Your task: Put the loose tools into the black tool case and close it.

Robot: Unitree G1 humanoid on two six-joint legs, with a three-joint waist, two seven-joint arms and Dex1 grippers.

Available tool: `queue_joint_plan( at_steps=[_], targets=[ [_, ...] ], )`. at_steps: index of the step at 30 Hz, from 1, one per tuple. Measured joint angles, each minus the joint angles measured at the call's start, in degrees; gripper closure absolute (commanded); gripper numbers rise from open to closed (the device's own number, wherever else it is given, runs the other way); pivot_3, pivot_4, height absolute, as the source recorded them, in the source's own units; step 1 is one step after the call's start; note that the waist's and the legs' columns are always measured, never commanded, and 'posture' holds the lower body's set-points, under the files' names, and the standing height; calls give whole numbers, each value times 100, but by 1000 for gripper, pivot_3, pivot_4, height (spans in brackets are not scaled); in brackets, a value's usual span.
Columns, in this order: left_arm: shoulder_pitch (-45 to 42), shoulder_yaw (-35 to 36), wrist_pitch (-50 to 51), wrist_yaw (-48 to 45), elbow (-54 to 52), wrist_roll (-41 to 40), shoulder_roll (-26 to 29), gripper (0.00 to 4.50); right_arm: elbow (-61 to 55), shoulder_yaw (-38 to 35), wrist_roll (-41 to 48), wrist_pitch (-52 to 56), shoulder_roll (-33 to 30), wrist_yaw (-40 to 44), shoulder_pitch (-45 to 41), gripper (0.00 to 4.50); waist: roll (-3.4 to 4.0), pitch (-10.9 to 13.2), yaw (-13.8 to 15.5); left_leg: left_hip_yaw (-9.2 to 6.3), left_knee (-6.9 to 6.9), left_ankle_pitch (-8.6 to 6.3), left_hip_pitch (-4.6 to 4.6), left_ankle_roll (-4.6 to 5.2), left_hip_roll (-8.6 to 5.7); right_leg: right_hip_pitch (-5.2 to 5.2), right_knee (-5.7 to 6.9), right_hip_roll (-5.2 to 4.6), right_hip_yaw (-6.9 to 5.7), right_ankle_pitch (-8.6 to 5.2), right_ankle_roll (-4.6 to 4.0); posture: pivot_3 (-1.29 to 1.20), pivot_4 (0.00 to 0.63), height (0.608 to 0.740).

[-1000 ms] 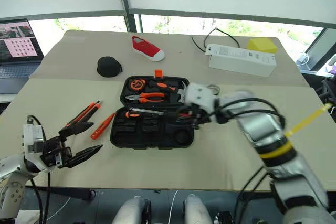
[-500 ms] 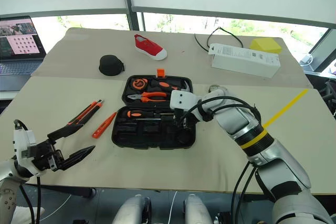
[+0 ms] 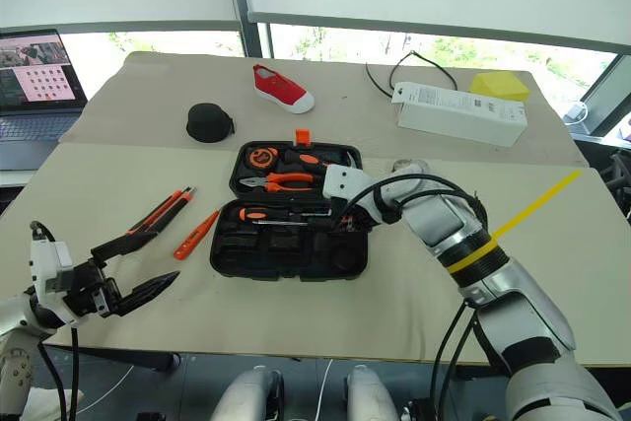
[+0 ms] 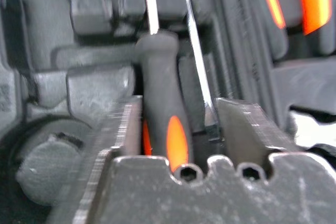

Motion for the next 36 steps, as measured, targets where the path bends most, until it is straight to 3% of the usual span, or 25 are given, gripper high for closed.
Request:
queue_joint_plan(
  at_steps=[3,7,13,29,34,36],
  targets=[
    [-24,-2,1,11,-1,-1,0,0,-239,-262,435,153,8,307,3,1297,0,0,-15,-2,0,0,-11,0,3,-11,3,2,1,0,-1,0,150,740],
    [-25,-1,4,34,0,-1,0,0,-340,-814,962,220,154,378,12,2342,0,0,-10,-4,0,0,-10,0,2,-7,3,0,0,1,0,0,150,740],
    [-80,-81,32,50,3,-1,-1,0,144,-934,910,-165,569,-64,473,4436,-1,0,-9,0,0,1,-12,-1,0,-9,3,-1,1,1,0,0,150,740],
    [-432,-371,64,56,161,63,9,0,787,-688,458,-708,982,-521,585,4436,-2,-3,-26,9,0,1,12,-2,2,11,7,4,1,2,0,0,150,740],
    [-364,-309,34,296,154,74,-69,0,630,-994,772,-557,1082,-520,785,4436,-2,-2,-30,4,0,1,24,-2,5,30,4,5,0,2,-1,0,150,740],
    [-254,-66,-5,470,162,62,-152,0,308,-1314,1113,-467,948,-449,1032,4023,-1,-1,-20,-4,0,1,16,-2,5,23,1,1,1,2,0,0,150,740]
  ],
)
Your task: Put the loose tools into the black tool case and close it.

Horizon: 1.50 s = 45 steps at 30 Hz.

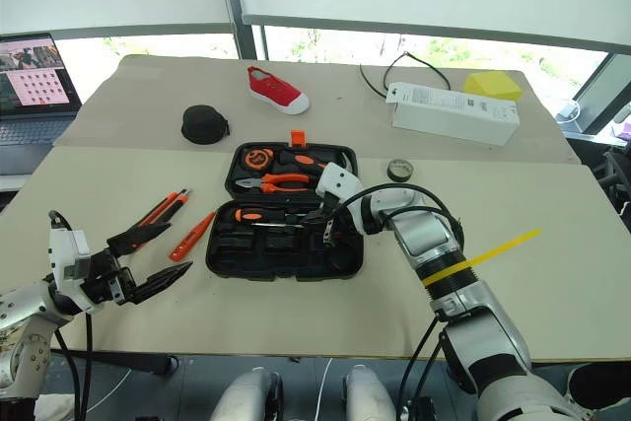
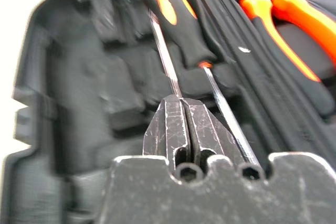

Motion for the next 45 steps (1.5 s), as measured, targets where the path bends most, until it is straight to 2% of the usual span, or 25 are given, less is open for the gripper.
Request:
queue_joint_plan(
  at_steps=[5,8,12,17,22,26,27,30,36,44,45],
  targets=[
    [606,991,-193,486,78,-59,-54,0,-1225,-1194,1015,-105,-754,576,1096,2437,-3,-1,48,-3,-1,-8,-1,5,-1,8,-14,-8,-4,1,5,0,150,740],
    [1242,1416,-188,589,241,-64,-111,0,-1508,-1913,1297,-705,-845,587,2067,1380,-3,0,8,1,-2,-9,8,3,0,21,-20,-7,-1,0,6,0,150,740],
    [1823,2039,-45,809,784,-81,-112,0,-1479,-2561,1336,-2255,-814,821,3054,82,-8,5,-17,28,-2,-9,64,2,5,70,-20,2,-2,-9,1,0,150,740],
    [2029,2147,500,1367,1139,211,145,0,-1324,-2888,1415,-2740,-991,915,3498,82,-19,6,10,40,-2,-2,75,-2,4,75,-15,0,-1,-9,2,0,150,740],
    [1898,2081,1425,1388,266,-255,375,0,-1552,-2901,1611,-2826,-1002,869,3541,82,-24,4,45,35,-2,-2,73,-4,7,74,-13,-2,0,-8,0,0,150,740],
    [1374,1514,2988,1997,-1165,-929,946,0,-1992,-2674,1630,-2618,-1166,736,3116,82,-17,9,49,17,-2,-1,74,-4,6,74,-8,-6,8,-6,3,0,150,740],
    [971,1108,3539,2361,-1562,-968,1214,0,-2114,-2533,1629,-2463,-1262,664,2842,82,-14,11,48,15,-2,-1,75,-4,4,73,-8,-4,9,-5,4,0,150,740],
    [173,399,4420,3068,-1897,-943,1376,0,-2305,-2426,1643,-2263,-1368,584,2596,82,-14,10,35,12,-2,-3,75,-6,0,75,-8,2,10,-5,4,0,150,740],
    [-1237,-858,5538,4220,-1734,-615,977,0,-2383,-2173,1760,-1854,-1464,547,2404,82,-17,11,28,-5,-3,-8,47,-10,-7,57,-11,10,9,-7,7,0,150,740],
    [-2123,-1847,5514,4390,-963,123,430,0,-2630,-2127,1838,-1758,-1490,317,2496,82,-18,13,69,-6,-4,-8,54,-10,-21,67,-11,4,9,-8,8,0,150,740],
    [-2178,-1895,5468,4381,-903,174,399,259,-2639,-2132,1839,-1758,-1492,302,2518,28,-18,12,77,-5,-4,-8,54,-10,-21,68,-11,4,9,-8,8,0,150,740]
  ],
)
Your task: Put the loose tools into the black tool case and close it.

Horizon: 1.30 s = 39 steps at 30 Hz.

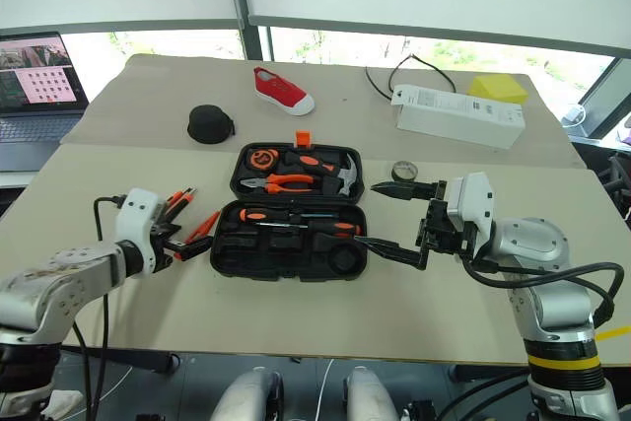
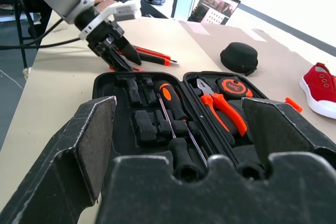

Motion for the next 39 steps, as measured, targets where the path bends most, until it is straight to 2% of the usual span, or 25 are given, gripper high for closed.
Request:
queue_joint_plan(
  at_steps=[2,8,10,14,18,21,24,27,33,37,39],
  targets=[
    [-177,-136,-97,-25,199,185,-73,700,-73,-9,5,9,-18,-39,93,0,1,-1,32,1,0,1,3,1,-4,4,1,0,-2,-1,1,0,150,740],
    [-304,-283,-328,-256,503,628,18,2848,-317,-45,25,95,-150,-99,351,0,3,-2,38,1,0,3,5,1,-4,5,1,-1,0,-1,2,0,150,740],
    [-162,-213,-450,-508,462,634,114,3353,-402,-82,78,99,-177,-122,390,0,3,-2,27,0,0,3,3,1,-3,3,0,0,0,-1,3,0,150,740],
    [54,-81,-738,-1155,489,615,355,3353,-501,-234,197,117,-257,-172,477,0,2,-1,-7,-2,0,3,-3,1,-1,0,-1,-2,0,-2,3,0,150,740],
    [48,-6,-1447,-2245,660,637,929,3353,-545,-297,232,133,-347,-229,564,0,-5,3,-19,4,0,3,-6,1,0,-4,0,0,-2,-3,2,0,150,740],
    [-314,-40,-2136,-3399,793,637,1420,3353,-545,-352,238,163,-419,-247,590,0,-5,4,-5,27,0,3,-10,1,-2,-4,-4,-1,-5,-3,2,0,150,740],
    [-943,-400,-2503,-4386,783,652,1622,3353,-541,-417,243,174,-463,-247,587,0,-5,4,42,38,0,3,-10,2,-7,0,-10,-3,-5,-5,7,0,150,740],
    [-1322,-1115,-2954,-5087,739,959,1607,3353,-522,-432,244,184,-478,-244,570,0,-5,4,41,40,0,3,-14,2,-6,-3,-12,2,-3,-6,9,0,150,740],
    [-2144,-2209,-3671,-5492,1332,1885,966,3353,-501,-433,244,213,-488,-248,553,0,-5,4,25,34,9,3,-27,4,-5,-7,-12,8,-3,-6,9,0,150,740],
    [-2226,-2256,-3933,-5341,1667,2135,607,3353,-532,-436,243,233,-489,-287,631,0,-6,4,4,27,12,3,-36,4,-4,-12,-9,9,-4,-6,10,0,150,740],
    [-2128,-1970,-3855,-5286,1619,1932,535,2852,-620,-449,245,238,-489,-308,716,0,-5,4,-20,22,19,2,-48,6,0,-19,-6,9,-6,-6,10,0,150,740]
  ],
)
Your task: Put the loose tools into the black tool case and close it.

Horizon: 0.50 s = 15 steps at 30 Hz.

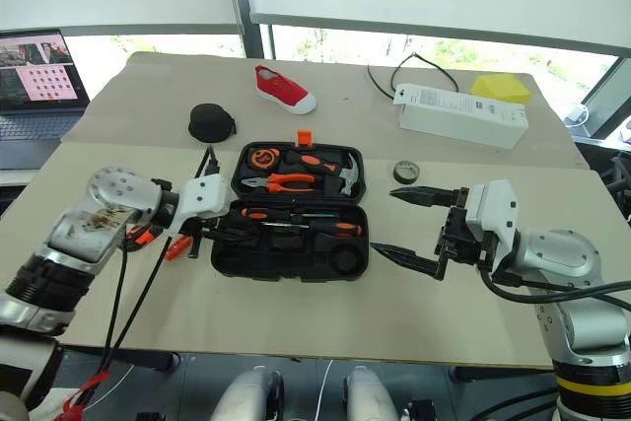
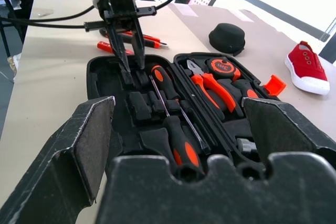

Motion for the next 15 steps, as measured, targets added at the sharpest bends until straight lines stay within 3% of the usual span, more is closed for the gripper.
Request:
queue_joint_plan(
  at_steps=[2,8,15],
  targets=[
    [421,722,182,275,-236,-403,17,2357,-75,-42,0,1,1,-44,158,0,0,0,-39,-22,0,-2,2,4,7,-2,5,1,2,0,0,0,150,740],
    [1890,2297,607,1029,-749,-1028,9,210,-139,-39,16,-1,53,-101,178,0,3,1,-37,-34,1,-2,19,3,18,8,10,-4,2,0,0,0,150,740],
    [4070,4273,290,1553,-735,-1217,-145,99,59,96,4,-80,169,10,-6,0,2,1,-28,-27,1,-3,35,3,19,16,8,-13,2,0,-1,0,150,740]
  ],
)
